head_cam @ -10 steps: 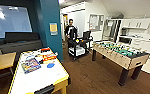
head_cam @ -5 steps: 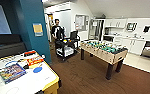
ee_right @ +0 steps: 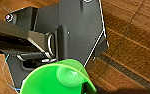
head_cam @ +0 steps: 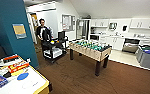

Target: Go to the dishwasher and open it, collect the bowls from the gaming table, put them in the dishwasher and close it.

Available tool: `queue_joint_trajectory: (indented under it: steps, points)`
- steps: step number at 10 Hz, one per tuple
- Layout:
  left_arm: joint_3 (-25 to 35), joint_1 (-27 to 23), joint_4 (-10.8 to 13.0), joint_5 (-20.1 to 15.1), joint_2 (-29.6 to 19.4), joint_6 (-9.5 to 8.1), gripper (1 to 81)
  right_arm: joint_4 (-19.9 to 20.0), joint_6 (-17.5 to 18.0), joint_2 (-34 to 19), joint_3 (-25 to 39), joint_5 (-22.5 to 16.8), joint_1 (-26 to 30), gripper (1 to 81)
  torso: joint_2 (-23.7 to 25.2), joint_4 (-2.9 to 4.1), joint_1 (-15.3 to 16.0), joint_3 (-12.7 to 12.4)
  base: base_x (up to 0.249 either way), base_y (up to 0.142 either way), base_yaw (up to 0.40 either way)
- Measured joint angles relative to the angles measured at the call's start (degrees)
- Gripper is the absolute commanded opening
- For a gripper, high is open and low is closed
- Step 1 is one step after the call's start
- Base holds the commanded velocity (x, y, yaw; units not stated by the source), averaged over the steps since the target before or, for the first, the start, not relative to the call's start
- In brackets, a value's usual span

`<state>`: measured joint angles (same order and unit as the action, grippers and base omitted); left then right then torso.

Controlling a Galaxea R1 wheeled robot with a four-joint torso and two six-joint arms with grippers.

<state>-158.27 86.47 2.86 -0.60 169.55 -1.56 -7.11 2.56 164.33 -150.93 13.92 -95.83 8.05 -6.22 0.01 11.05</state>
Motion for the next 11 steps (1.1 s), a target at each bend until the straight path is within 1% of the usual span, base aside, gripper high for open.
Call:
queue_joint_trajectory:
  steps: [8, 11]
  points:
    - [0.0, 0.1, 0.0, 0.2, 0.4, 0.00, 1.0, -0.4, 0.0, 0.1, -0.1, -0.1, 0.7, 1.0, 0.0, 0.00, 0.0, 0.0, 0.000, 0.000, -0.370]
    - [0.0, 0.1, 0.0, 0.1, 0.3, 0.00, 1.0, -0.5, 0.0, 0.1, -0.1, -0.1, 0.7, 1.0, 0.0, 0.00, 0.0, 0.0, 0.000, 0.000, -0.278]
